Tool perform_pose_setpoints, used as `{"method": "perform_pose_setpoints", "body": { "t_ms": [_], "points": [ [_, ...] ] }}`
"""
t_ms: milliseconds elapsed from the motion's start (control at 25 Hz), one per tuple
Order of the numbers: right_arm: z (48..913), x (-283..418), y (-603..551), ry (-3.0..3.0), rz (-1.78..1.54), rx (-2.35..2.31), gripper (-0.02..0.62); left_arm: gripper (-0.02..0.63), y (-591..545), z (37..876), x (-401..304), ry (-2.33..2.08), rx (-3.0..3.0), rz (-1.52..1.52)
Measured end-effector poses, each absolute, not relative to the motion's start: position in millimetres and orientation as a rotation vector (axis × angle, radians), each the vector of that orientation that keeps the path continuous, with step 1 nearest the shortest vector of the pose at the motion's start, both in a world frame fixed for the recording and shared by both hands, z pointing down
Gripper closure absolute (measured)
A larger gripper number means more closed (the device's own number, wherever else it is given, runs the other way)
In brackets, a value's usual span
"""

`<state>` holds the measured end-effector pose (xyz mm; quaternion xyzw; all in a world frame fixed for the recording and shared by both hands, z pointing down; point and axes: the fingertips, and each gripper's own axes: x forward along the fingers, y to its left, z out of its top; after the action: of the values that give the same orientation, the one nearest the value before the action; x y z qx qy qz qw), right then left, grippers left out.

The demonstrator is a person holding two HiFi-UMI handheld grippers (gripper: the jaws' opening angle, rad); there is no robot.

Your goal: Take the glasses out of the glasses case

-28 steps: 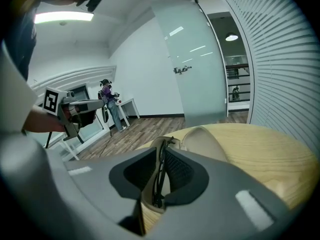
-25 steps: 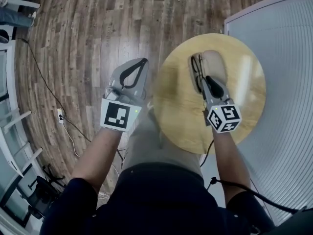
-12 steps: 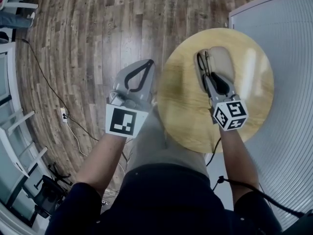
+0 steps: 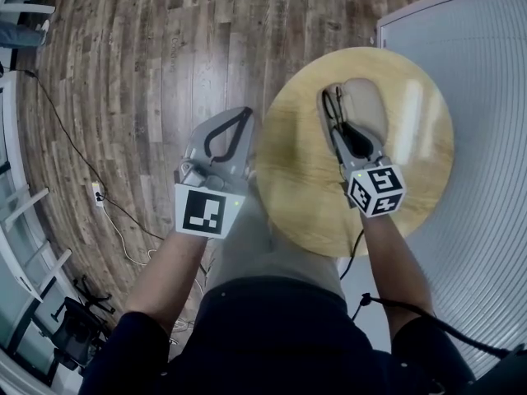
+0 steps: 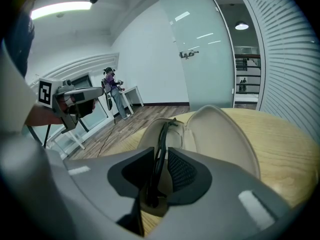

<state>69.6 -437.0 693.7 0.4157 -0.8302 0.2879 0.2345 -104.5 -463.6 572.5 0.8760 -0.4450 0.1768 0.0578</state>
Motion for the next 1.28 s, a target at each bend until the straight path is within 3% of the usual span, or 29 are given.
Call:
{"method": "perform_pose_setpoints", "body": {
  "t_ms": [1280],
  "points": [
    [677.9, 84.3, -431.4, -2.242, 0.780, 1.162, 0.563, 0.600, -450.2, 521.7, -115.0, -1.398, 2.711, 0.558]
  ]
}}
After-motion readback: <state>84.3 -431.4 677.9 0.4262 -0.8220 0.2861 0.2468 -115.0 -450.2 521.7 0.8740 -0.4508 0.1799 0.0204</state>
